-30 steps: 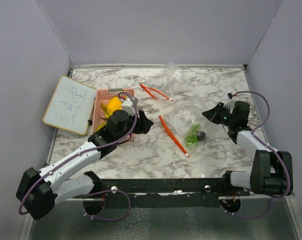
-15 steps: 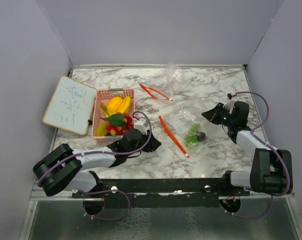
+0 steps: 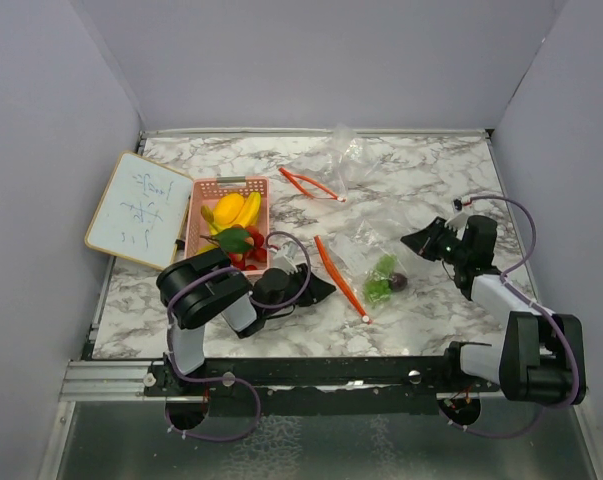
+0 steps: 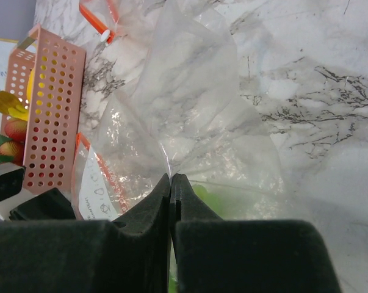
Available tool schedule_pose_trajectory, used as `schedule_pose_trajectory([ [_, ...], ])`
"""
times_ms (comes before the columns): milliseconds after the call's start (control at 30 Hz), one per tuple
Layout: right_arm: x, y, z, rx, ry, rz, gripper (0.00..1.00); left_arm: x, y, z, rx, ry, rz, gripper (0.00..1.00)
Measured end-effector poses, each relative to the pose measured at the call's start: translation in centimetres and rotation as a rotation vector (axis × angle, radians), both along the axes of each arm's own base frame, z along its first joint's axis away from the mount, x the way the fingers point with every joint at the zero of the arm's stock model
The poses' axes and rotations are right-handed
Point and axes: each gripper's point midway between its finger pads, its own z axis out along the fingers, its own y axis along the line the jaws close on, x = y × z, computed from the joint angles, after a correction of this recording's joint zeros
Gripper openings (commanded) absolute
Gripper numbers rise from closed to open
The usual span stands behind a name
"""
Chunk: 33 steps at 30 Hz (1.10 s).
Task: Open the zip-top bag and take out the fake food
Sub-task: Pick up the fake fruit from the zipper food storage bag.
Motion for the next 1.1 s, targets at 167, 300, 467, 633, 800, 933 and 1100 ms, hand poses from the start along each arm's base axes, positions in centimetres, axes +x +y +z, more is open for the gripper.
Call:
schedule_pose_trajectory([
  [167, -0.5, 0.1, 0.0, 0.005, -0.003, 0.005, 0.02, 0.8, -1.5, 0.8, -0.112, 0.008, 0.013, 0.31],
  [300, -0.5, 0.2, 0.0, 0.006, -0.004, 0.007, 0.02, 0.9, -2.1, 0.9, -0.159, 0.029, 0.011, 0.32],
  [467, -0.6, 0.2, 0.0, 0.008, -0.004, 0.011, 0.02, 1.5, -3.2, 1.1, -0.196, 0.035, 0.008, 0.34],
  [633, -0.6, 0.2, 0.0, 0.008, -0.004, 0.012, 0.02, 1.8, -5.3, 1.4, -0.224, 0.027, -0.028, 0.36],
  [800, -0.6, 0.3, 0.0, 0.008, -0.003, 0.012, 0.02, 1.5, -8.0, 3.2, -0.261, -0.016, -0.083, 0.39],
  [933, -0.7, 0.3, -0.1, 0.009, 0.000, 0.013, 0.02, 0.7, -9.4, 3.5, -0.249, -0.044, -0.123, 0.49],
  [1100, -0.9, 0.3, -0.3, 0.009, 0.005, 0.014, 0.02, -0.1, -10.3, 2.7, -0.161, -0.072, -0.164, 0.56],
])
